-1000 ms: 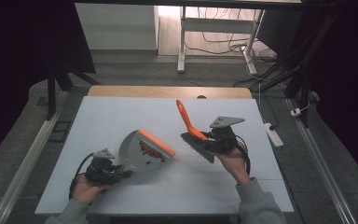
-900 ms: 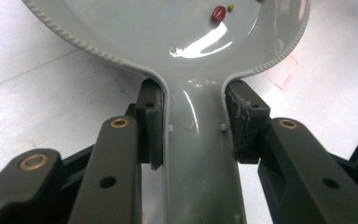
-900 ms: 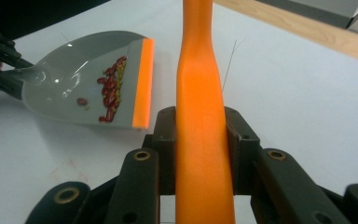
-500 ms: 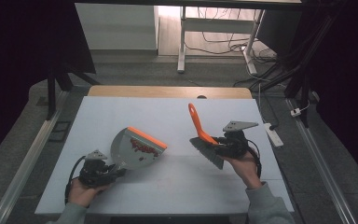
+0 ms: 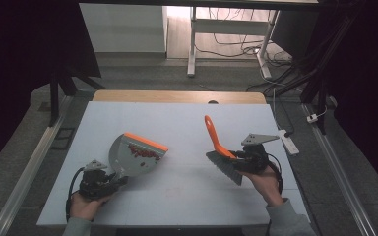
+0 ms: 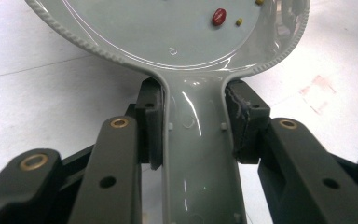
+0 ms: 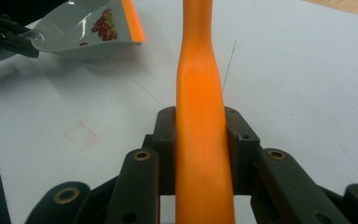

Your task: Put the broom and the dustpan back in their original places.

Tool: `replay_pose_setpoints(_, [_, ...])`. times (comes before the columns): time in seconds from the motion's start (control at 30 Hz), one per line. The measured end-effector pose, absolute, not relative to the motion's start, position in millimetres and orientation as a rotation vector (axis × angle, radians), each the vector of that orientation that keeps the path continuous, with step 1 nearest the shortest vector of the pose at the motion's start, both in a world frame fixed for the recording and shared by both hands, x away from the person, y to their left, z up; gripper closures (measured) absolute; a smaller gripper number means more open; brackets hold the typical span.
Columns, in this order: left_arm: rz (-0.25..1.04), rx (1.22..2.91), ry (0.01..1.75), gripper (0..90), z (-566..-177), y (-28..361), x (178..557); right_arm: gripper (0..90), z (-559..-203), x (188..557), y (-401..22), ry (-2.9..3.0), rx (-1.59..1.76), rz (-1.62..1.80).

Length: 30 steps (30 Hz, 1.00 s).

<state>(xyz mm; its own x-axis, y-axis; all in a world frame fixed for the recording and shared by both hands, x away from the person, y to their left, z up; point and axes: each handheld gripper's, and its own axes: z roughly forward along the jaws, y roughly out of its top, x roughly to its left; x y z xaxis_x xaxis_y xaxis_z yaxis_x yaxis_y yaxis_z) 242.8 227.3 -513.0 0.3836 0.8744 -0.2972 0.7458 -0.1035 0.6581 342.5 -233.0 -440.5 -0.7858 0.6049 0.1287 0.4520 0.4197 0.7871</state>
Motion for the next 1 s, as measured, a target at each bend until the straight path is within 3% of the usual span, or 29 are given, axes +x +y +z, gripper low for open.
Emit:
replay_pose_setpoints(0.6, [0.311,1.746,1.577,61.2,-518.4,228.5,243.8,70.8,-452.5,331.8,-254.9,2.503,1.035,1.314])
replay_pose_setpoints(1.0, [0.302,1.729,1.658,61.1,-528.2,227.6,252.8,70.8,-460.7,323.1,-257.1,2.505,1.081,1.273])
